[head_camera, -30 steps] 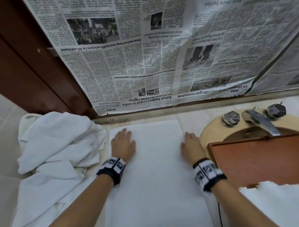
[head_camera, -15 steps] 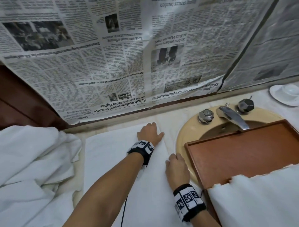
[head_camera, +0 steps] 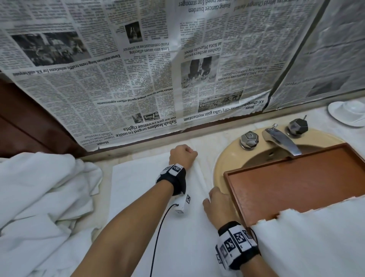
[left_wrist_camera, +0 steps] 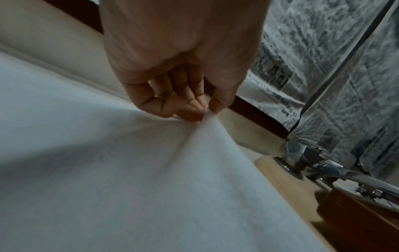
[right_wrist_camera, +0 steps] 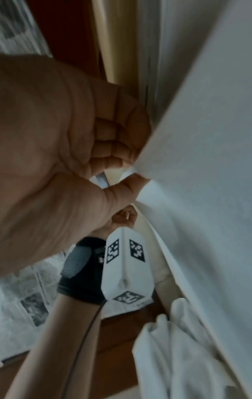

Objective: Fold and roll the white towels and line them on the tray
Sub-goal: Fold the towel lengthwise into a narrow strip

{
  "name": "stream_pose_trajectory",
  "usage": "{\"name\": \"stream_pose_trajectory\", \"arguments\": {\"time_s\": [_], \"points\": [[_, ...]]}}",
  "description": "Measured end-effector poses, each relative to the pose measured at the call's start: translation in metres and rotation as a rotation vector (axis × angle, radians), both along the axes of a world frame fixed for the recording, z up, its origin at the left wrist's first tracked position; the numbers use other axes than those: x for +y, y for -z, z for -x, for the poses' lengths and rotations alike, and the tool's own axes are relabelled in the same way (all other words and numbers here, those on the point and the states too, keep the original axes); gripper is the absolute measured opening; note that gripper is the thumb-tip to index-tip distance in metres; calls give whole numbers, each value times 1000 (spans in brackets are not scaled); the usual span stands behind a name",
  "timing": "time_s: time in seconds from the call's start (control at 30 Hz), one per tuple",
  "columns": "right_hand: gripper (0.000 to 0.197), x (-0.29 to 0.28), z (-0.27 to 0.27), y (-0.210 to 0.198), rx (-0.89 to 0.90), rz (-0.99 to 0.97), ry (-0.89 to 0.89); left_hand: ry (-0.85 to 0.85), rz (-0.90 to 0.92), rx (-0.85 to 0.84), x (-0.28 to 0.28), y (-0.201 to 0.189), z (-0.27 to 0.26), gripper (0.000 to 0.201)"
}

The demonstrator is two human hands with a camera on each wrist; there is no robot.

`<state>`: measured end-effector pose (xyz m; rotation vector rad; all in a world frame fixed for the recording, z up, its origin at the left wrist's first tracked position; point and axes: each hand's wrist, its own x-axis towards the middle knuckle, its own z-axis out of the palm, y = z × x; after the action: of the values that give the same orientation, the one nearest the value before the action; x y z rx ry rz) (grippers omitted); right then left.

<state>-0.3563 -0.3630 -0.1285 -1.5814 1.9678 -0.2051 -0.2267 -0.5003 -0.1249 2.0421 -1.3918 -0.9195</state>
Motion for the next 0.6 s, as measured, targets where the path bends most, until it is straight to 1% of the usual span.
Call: {"name": "stream_pose_trajectory", "arguments": {"time_s": [0.07, 0.17, 0.23, 0.3, 0.43, 0.57, 0.6], "points": [[11, 1, 7, -3, -34, 44, 20, -31, 56, 38, -3, -11, 2, 17], [10, 2, 13, -10, 1, 199, -7, -84, 118, 108, -4, -22, 1, 19], [9, 6, 10, -16, 38, 249, -40, -117, 110, 147, 2, -23, -5, 15], [8, 14, 3, -22, 44, 248, -76, -131, 91, 175, 12, -20, -19, 14], [7, 33, -29, -37, 99, 266, -223, -194, 82, 222, 34, -17, -62, 16], [8, 46, -79, -51, 170, 297, -346, -270, 101, 253, 57, -14, -122, 17], [15, 48, -94, -54, 183, 331, -353, -289, 113, 254, 62, -15, -137, 17]]}}
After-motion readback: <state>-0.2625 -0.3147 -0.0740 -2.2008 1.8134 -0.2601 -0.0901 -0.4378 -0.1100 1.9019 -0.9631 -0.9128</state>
